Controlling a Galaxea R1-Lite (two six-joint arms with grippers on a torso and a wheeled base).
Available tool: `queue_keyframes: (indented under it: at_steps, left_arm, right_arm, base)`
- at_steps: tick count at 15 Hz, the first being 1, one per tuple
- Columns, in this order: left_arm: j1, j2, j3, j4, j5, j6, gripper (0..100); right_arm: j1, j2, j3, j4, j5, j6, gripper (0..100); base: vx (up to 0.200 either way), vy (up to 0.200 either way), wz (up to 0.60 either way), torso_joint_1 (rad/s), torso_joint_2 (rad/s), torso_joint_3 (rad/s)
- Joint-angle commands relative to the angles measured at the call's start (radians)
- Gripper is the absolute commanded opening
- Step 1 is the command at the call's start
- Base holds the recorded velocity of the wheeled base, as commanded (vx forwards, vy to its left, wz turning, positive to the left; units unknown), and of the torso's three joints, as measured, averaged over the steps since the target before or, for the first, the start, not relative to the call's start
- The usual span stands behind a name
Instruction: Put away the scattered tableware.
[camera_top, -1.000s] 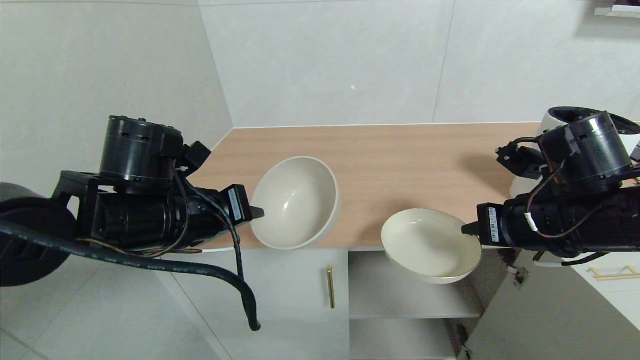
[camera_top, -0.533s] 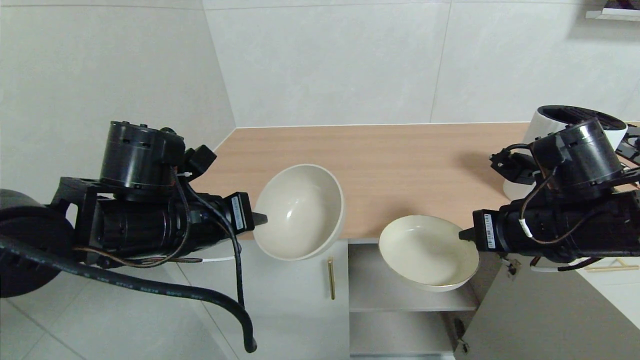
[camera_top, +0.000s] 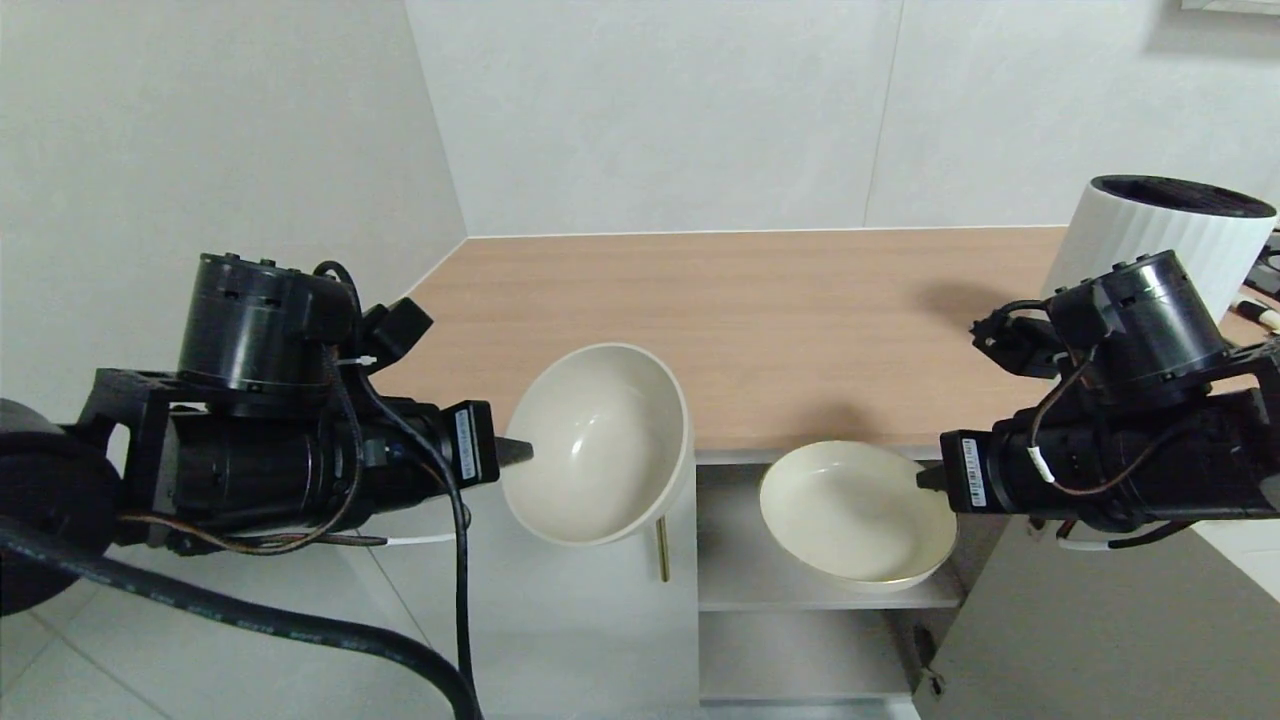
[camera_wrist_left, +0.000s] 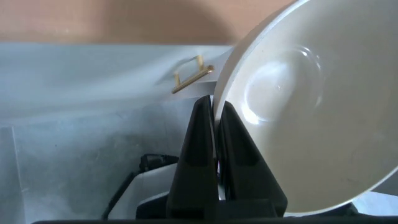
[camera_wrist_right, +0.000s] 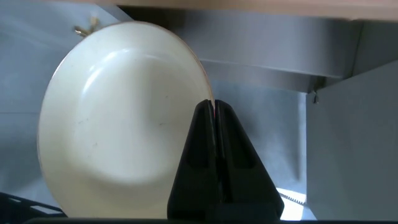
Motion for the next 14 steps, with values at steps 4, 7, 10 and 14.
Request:
queue_keyframes:
  at_steps: [4,7,10,14]
  left_arm:
    - [-0.003,-0.003,0.003,-0.001,-0.001,-0.001,0]
    - [-0.003,-0.007,0.003,0.001,-0.001,-0.001,0]
    - [-0.003,-0.006,0.003,0.001,-0.001,-0.001,0]
    - [-0.003,-0.006,0.003,0.001,-0.001,-0.001,0]
  right_arm:
    - [0.003,0.011,0.003,0.001,-0.001,-0.001,0]
    - [0.003,0.017,0.003,0.001,0.001,-0.001,0]
    - [0.003,0.023,0.003,0.001,-0.001,-0.001,0]
    - [0.003,0.034,0.003,-0.001,-0.001,-0.001,0]
  base:
    - [0.000,0.000,0.00,-0.188,0.47,0.281]
    - [0.000,0.000,0.00,-0.173,0.47,0.294]
    - [0.000,0.000,0.00,-0.160,0.46,0.299]
    - [0.000,0.000,0.00,-0.129,0.45,0.319]
